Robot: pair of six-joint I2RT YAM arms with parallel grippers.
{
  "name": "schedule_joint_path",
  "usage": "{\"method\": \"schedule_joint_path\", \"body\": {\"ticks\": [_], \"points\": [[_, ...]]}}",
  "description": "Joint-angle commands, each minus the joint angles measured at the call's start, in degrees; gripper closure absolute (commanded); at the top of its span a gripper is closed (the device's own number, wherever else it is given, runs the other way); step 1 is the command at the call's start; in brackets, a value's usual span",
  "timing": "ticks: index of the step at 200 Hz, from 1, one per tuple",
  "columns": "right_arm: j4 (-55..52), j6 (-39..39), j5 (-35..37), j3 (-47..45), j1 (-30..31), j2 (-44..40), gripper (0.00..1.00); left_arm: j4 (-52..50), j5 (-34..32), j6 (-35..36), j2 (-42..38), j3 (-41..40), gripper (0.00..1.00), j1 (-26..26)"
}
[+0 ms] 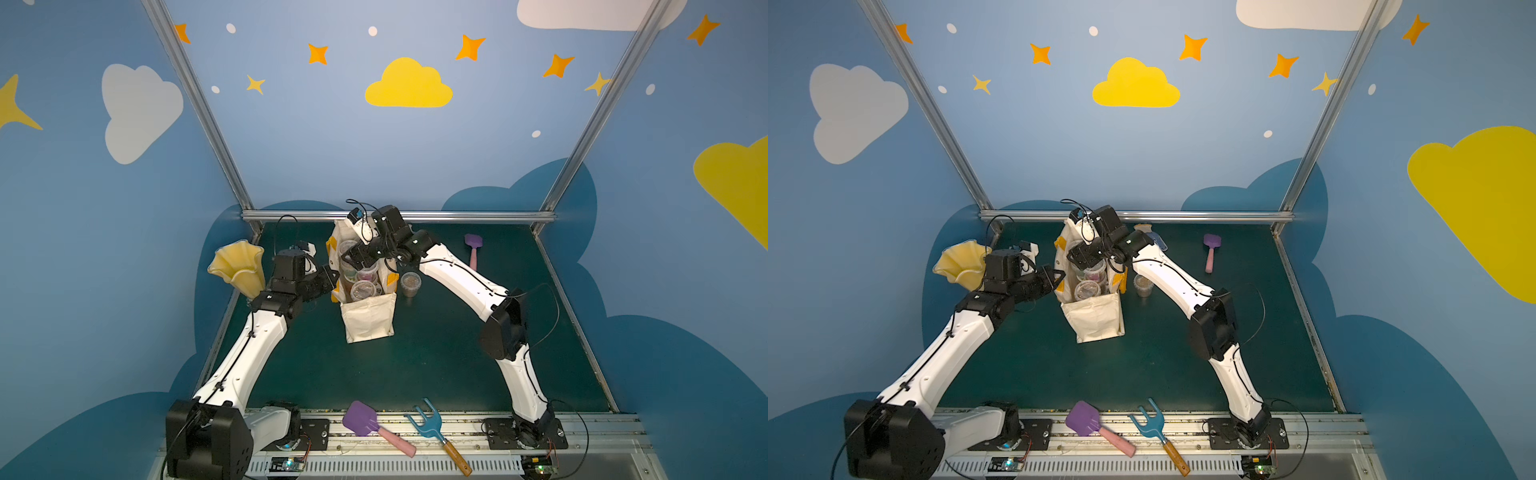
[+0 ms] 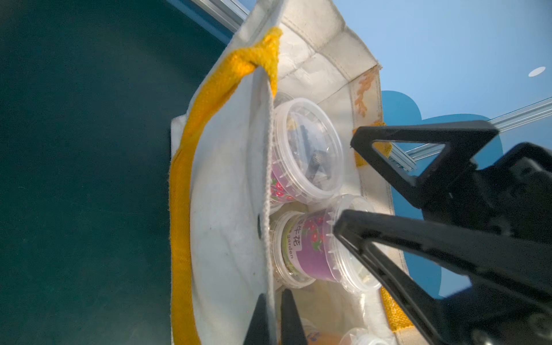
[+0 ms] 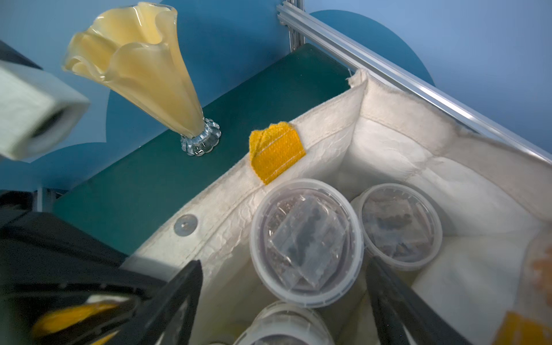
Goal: Take out the seed jars from the canvas bag
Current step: Pick up the seed jar from the canvas bag.
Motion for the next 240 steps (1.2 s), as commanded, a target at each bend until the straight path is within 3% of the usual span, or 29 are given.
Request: {"method": "schedule_joint_path", "body": {"ticks": [1, 140, 240], "points": [[-2.58, -0.5, 0.65, 3.11, -0.06, 2.39, 0.16, -0.2, 1.97, 0.17, -1.38, -0.69, 0.96, -0.28], [-1.49, 0.7, 1.09, 8.44, -0.14, 8.5, 0.16, -0.09, 1.97, 0.06, -1.46, -0.69, 0.95, -0.26], [2.63, 1.83, -0.57, 5.85, -0.68, 7.14, 0.36, 0.15, 1.84, 0.08, -1.41, -1.17, 0.95, -0.25]]}}
